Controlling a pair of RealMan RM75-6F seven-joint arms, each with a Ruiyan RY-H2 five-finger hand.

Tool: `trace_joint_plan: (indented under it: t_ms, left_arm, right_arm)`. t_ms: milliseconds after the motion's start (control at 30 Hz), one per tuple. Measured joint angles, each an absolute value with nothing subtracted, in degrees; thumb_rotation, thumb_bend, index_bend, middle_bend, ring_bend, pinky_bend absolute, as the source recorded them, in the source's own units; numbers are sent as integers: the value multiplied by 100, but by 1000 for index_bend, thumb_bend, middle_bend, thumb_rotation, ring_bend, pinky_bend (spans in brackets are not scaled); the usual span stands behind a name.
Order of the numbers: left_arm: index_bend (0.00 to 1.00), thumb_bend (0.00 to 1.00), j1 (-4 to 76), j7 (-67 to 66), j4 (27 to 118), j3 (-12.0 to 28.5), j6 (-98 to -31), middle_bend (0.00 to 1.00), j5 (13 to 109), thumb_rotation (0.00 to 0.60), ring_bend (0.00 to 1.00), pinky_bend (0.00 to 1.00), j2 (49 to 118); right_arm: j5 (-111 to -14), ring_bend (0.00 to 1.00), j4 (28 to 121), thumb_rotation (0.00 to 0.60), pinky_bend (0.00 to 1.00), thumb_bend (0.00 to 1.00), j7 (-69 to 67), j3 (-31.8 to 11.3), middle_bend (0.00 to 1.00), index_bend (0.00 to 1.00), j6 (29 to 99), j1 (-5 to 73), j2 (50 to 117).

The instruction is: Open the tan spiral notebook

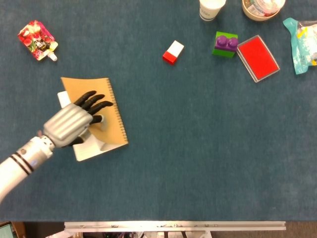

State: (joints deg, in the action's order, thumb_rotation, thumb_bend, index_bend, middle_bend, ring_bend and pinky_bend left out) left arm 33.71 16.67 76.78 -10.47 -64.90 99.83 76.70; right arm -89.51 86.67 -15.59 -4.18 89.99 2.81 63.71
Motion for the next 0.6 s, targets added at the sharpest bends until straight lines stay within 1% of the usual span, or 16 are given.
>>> trace_joint_plan:
  t_ms: [200,333,433,600]
  left_arm:
    - [647,657,3430,1319,7920,-1217,-6496,125,10252,600,5,0,7063]
    - [645,660,3575,793,8207,-1272,-6415,119,10501,600,5,0,6687]
    - [643,660,3717,382,8525,-1283,-6296,115,10670,600,5,0,6422]
    - [637,660,3897,-346,9058,-1201,-6015,107,10753,600,4,0,6217]
  right_arm:
    - [-8989,231,8683,600,291,395,-1501,-407,373,363,8982,307,6419]
    - [-8999,231,8688,600,291,395,-1474,-400,373,363,9001,301,6442]
    - [-8991,231,8684,600,291,395,-1462,-395,373,363,9020,284,6452]
    - [-8984,231,8666,600,291,395,-1486,-395,373,363,9062,259,6458]
